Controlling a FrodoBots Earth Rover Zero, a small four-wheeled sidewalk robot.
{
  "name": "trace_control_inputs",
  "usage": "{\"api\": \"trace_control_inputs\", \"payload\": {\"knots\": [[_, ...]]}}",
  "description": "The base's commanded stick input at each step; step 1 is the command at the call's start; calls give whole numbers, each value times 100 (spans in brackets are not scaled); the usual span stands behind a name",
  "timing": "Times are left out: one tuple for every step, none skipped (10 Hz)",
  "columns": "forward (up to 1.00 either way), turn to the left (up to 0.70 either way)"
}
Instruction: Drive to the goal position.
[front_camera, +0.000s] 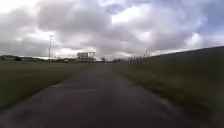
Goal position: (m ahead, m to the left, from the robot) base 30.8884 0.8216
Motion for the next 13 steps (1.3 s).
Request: {"api": "trace_control_inputs", "payload": {"knots": [[100, 26], [100, 0], [100, 0], [100, 0], [100, 0], [100, 0], [100, 0], [100, 0], [100, 0], [100, 0], [100, 0], [100, 0], [100, 0]]}}
